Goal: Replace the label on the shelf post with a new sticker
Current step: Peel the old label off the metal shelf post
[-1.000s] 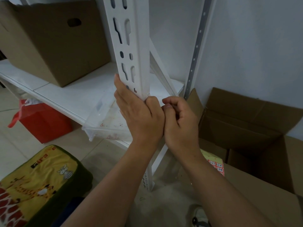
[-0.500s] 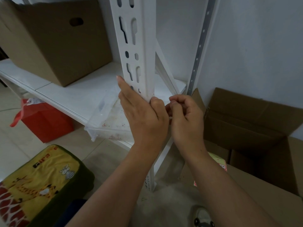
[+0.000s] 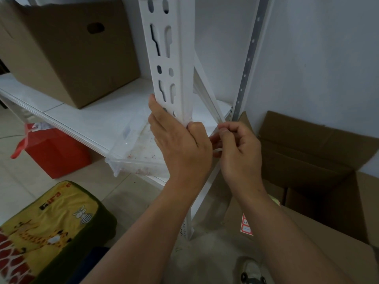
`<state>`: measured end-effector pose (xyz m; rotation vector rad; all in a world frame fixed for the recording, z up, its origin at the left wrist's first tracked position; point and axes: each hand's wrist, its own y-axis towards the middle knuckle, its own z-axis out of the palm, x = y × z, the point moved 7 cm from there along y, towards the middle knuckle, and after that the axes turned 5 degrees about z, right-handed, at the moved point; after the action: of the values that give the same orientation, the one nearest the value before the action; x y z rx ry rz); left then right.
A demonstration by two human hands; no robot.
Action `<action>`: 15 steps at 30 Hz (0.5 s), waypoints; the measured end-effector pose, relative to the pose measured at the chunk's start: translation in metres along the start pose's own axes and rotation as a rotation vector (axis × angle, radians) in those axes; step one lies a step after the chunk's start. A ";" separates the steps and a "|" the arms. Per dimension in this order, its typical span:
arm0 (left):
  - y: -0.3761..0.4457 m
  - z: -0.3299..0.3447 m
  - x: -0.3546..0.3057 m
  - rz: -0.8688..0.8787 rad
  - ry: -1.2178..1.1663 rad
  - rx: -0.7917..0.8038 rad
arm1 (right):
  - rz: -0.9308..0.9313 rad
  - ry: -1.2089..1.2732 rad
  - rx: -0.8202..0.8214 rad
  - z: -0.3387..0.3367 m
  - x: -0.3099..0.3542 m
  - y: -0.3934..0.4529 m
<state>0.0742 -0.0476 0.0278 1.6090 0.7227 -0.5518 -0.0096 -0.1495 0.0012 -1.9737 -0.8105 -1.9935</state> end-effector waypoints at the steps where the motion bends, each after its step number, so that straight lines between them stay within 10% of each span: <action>1: 0.000 0.000 0.000 -0.003 -0.002 -0.003 | -0.002 -0.006 0.005 0.000 0.000 0.000; 15: 0.000 -0.010 0.014 0.134 -0.190 0.267 | -0.217 -0.089 0.238 0.030 0.021 -0.004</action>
<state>0.0837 -0.0360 0.0195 1.8072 0.4084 -0.7154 0.0119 -0.1262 0.0187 -1.9166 -1.2693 -1.8250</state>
